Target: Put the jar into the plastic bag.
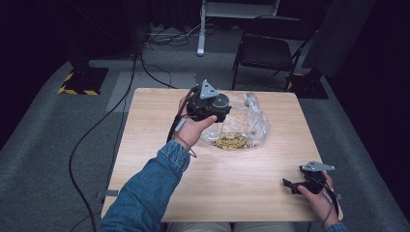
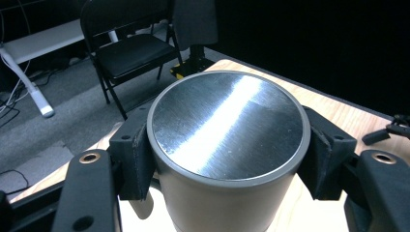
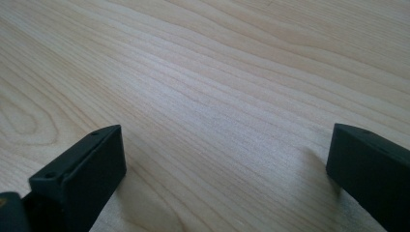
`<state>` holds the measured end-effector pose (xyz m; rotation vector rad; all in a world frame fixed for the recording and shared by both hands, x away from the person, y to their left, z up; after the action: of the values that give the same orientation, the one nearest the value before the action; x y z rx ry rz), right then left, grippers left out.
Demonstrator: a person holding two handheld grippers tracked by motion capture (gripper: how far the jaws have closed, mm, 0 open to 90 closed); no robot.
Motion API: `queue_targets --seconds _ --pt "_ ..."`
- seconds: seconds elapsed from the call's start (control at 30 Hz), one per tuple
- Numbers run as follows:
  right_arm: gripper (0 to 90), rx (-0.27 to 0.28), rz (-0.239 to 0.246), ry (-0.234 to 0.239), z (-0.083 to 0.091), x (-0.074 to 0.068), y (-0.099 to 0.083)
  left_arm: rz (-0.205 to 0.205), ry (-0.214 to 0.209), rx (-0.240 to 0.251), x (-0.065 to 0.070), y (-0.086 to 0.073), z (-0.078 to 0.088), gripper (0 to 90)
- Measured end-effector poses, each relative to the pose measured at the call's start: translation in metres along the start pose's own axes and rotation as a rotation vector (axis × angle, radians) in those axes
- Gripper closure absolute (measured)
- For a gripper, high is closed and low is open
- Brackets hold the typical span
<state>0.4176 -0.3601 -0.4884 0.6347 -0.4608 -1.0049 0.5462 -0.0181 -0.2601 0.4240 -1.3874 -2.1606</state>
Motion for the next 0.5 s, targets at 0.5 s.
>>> queue_targets --seconds 0.5 --pt "0.3 0.0 -0.001 -0.002 0.0 0.0 0.0 -0.001 0.006 0.01 -0.013 0.018 -0.029 32.7"
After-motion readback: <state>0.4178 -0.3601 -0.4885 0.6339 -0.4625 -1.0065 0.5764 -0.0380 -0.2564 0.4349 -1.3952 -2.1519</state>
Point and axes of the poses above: each handheld gripper's, and its own axes: z roughly backward along the jaws, y roughly out of its top, x roughly to its right, the point moved 8 cm from there along -z, roughly forward along the jaws, and after that the axes turned 3 degrees about -y, right-handed, at the moved point
